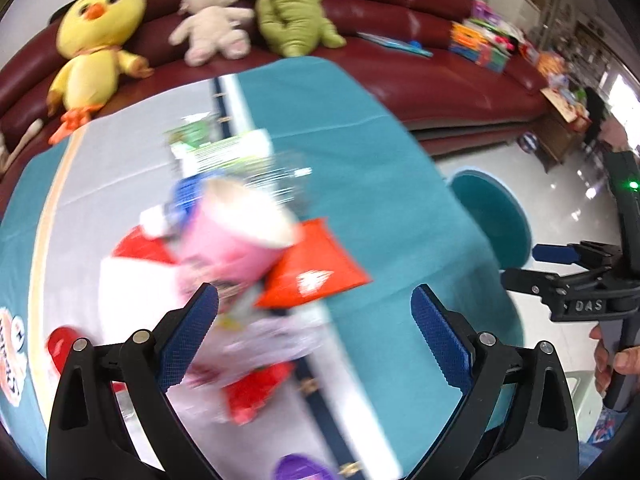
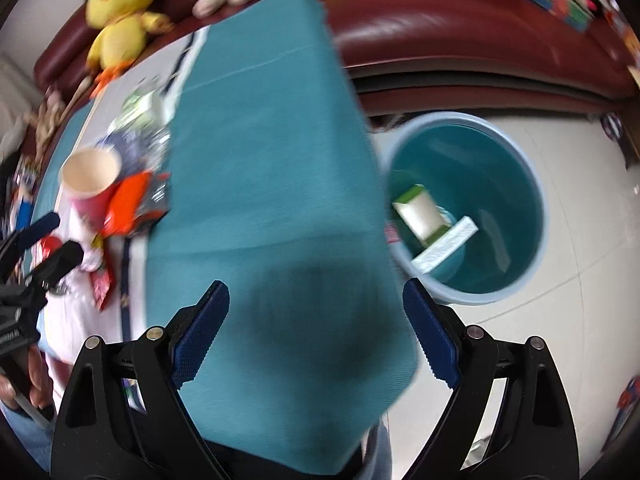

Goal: Collect trash
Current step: 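Return both tools to the table and grasp the red Coca-Cola can with the left tool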

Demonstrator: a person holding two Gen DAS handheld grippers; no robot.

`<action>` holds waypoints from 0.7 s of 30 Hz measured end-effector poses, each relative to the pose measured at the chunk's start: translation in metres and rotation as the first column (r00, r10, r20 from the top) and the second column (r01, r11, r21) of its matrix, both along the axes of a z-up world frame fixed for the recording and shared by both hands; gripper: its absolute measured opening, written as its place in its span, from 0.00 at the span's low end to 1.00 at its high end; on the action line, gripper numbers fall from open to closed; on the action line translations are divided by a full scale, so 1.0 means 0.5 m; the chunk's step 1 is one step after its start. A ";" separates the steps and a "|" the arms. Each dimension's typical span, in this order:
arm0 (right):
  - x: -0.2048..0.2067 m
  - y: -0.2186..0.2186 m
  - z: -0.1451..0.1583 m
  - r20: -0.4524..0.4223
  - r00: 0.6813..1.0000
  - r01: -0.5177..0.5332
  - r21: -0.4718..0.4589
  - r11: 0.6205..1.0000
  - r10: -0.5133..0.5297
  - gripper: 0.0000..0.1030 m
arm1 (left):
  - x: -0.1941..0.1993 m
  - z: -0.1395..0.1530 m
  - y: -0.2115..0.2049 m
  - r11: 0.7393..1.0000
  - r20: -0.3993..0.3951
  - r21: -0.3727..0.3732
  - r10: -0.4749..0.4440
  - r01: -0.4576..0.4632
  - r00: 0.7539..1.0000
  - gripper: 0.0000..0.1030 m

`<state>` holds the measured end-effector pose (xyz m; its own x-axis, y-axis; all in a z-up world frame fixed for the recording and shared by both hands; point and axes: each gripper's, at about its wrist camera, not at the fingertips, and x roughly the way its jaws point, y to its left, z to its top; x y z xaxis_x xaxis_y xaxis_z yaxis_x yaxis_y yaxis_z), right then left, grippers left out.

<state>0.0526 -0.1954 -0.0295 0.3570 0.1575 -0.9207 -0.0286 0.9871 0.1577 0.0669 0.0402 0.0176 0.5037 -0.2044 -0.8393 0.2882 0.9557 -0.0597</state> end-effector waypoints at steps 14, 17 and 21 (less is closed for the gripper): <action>0.016 0.232 0.011 -0.033 0.984 -0.179 -0.047 0.983 0.177 0.82 | -0.027 -0.001 0.307 0.965 -0.006 -0.029 0.260 -0.260 0.966 0.95; 0.018 0.265 0.013 -0.036 0.979 -0.202 -0.054 0.978 0.201 0.82 | -0.033 -0.008 0.361 0.942 -0.006 -0.021 0.336 -0.336 0.942 0.95; 0.013 0.293 0.013 -0.037 0.974 -0.227 -0.060 0.972 0.225 0.82 | -0.033 -0.035 0.427 0.902 -0.048 -0.039 0.428 -0.429 0.903 0.94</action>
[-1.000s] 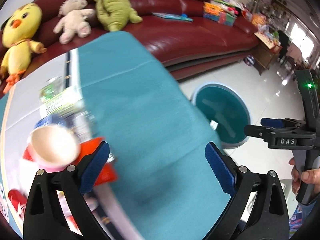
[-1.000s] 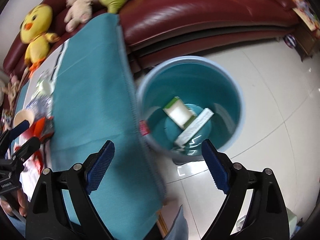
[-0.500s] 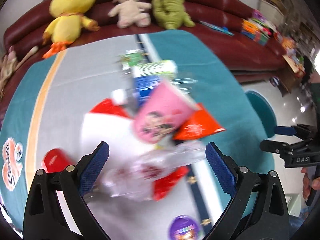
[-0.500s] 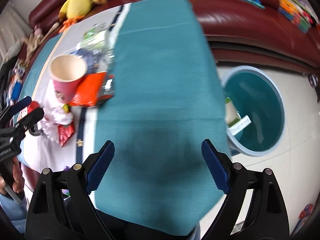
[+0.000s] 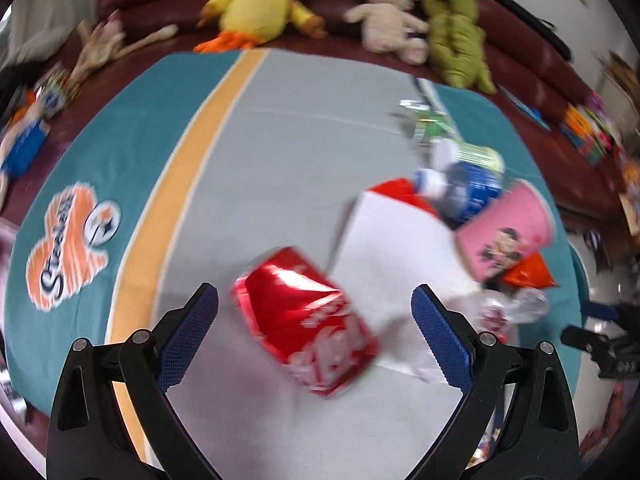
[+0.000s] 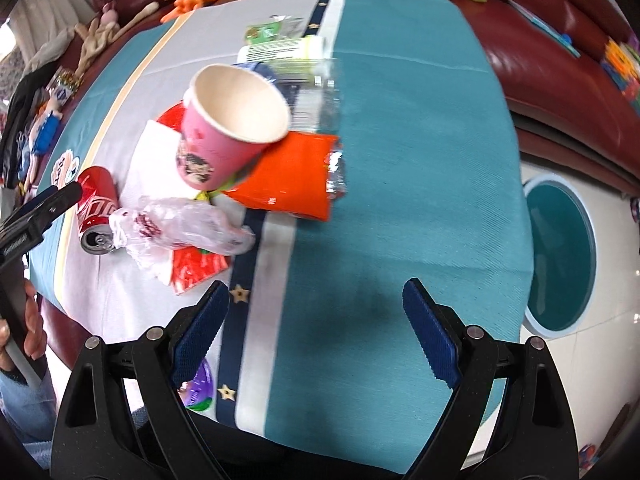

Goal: Collect trash
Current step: 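Return both tools to the table and grasp the red Coca-Cola can with the left tool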

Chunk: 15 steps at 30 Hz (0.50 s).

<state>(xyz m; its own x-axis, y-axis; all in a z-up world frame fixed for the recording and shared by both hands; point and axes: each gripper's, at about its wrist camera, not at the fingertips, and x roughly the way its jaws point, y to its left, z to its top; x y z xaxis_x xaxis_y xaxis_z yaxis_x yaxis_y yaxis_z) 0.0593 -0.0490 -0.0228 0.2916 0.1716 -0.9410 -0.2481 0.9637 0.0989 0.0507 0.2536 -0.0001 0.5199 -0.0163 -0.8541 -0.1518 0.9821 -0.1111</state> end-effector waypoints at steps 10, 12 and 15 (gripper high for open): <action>0.004 0.019 0.009 0.003 1.000 0.004 -0.009 1.000 -0.004 0.82 | 0.008 -0.068 0.037 0.996 -0.065 -0.062 0.058 -0.062 0.996 0.95; 0.007 0.022 0.016 0.010 1.000 0.010 -0.009 1.000 -0.009 0.82 | 0.005 -0.086 0.043 0.995 -0.085 -0.073 0.058 -0.064 0.995 0.95; 0.012 0.018 0.032 0.024 0.999 0.026 0.009 1.000 -0.026 0.82 | -0.002 -0.111 0.050 0.994 -0.111 -0.086 0.053 -0.063 0.992 0.94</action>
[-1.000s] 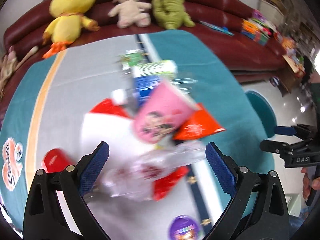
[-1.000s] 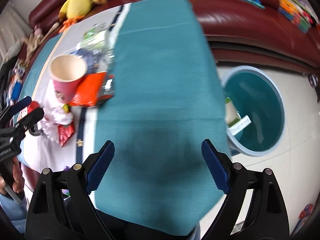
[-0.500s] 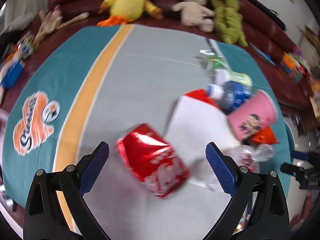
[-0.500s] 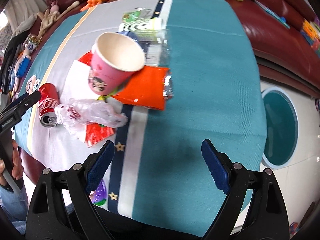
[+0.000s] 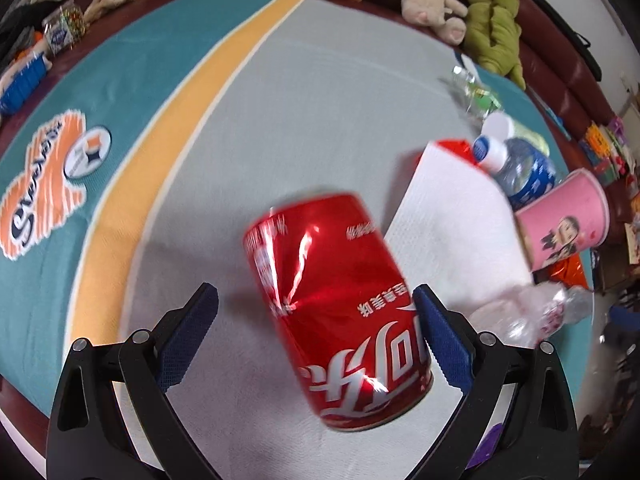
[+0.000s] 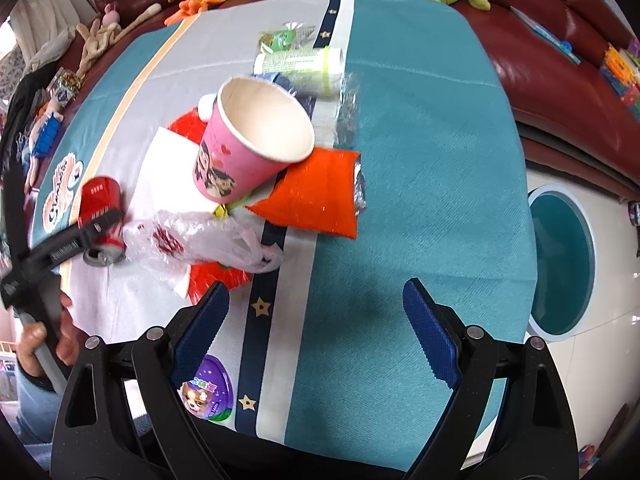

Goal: Collect trash
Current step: 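Return both tools to the table and grasp the red Coca-Cola can with the left tool, then grasp the pink paper cup with the right tool while the left tool holds the can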

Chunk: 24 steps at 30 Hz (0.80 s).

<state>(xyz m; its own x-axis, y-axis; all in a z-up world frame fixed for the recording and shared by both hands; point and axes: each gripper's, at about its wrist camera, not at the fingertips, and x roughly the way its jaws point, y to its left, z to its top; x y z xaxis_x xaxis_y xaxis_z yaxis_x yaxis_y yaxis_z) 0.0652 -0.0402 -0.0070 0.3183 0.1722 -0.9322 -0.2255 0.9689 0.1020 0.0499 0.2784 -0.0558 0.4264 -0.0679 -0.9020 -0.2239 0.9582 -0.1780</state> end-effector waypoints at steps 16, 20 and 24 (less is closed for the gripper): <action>0.118 0.064 -0.008 -0.053 0.997 0.058 0.159 0.986 -0.050 0.67 | -0.008 0.021 0.000 0.998 0.095 0.025 -0.059 0.057 0.994 0.67; 0.147 0.086 -0.032 -0.087 0.994 0.074 0.179 0.981 -0.059 0.72 | -0.009 0.037 0.020 0.999 0.117 0.024 -0.047 0.045 0.992 0.67; 0.167 0.110 -0.049 -0.098 0.993 0.082 0.194 0.977 -0.064 0.72 | 0.006 0.042 0.022 0.999 0.117 0.009 -0.045 0.044 0.992 0.67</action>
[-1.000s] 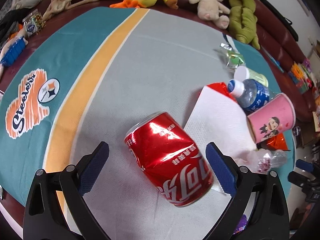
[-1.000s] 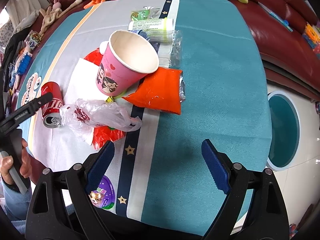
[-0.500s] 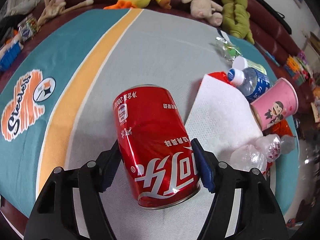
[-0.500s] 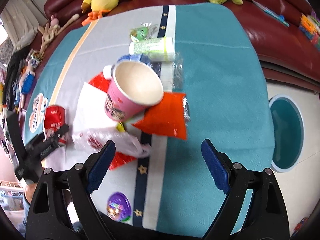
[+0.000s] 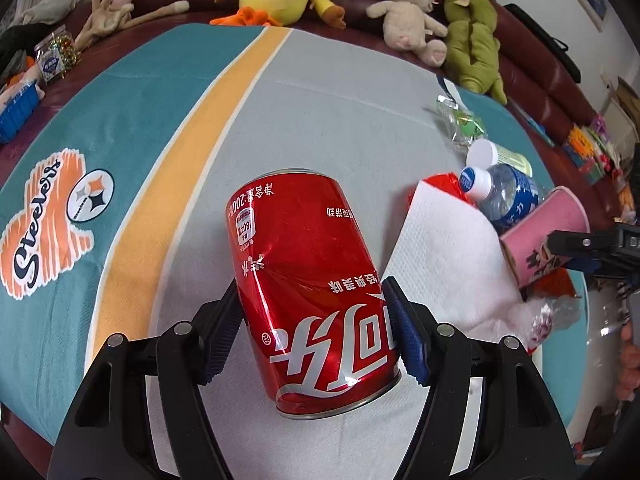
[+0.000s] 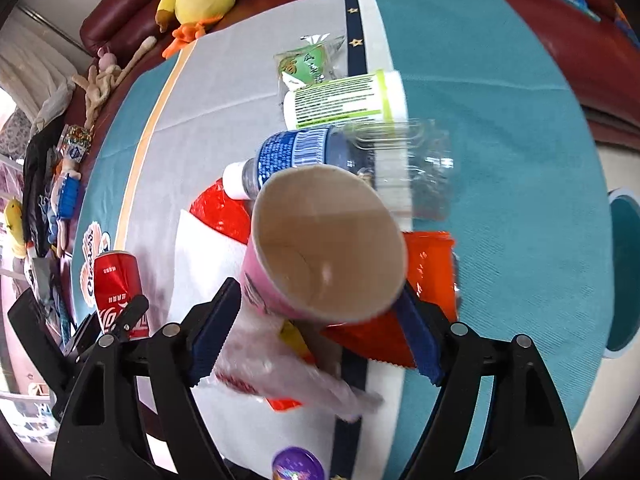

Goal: Collect trash
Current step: 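Grasp the pink paper cup with the right tool while the left tool holds the can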

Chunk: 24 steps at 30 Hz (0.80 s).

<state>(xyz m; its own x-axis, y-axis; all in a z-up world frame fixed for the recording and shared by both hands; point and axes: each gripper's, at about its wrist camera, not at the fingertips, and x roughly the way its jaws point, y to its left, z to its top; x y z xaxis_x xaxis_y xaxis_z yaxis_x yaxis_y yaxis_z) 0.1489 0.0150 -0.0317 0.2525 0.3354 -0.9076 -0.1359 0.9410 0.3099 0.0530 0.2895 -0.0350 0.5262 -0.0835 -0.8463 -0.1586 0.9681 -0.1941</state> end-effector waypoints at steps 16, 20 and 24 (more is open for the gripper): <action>-0.030 0.010 0.066 0.130 0.988 -0.086 0.025 0.996 0.082 0.60 | 0.014 0.057 -0.079 0.997 0.055 0.017 -0.074 0.073 0.996 0.67; -0.053 -0.045 0.096 0.159 0.985 -0.074 0.027 0.997 0.069 0.60 | 0.017 0.087 -0.126 0.993 0.083 0.021 -0.121 0.120 0.989 0.67; -0.068 -0.119 0.115 0.187 0.982 -0.029 0.011 1.000 0.027 0.60 | 0.027 0.105 -0.197 0.982 0.099 0.044 -0.187 0.183 0.977 0.67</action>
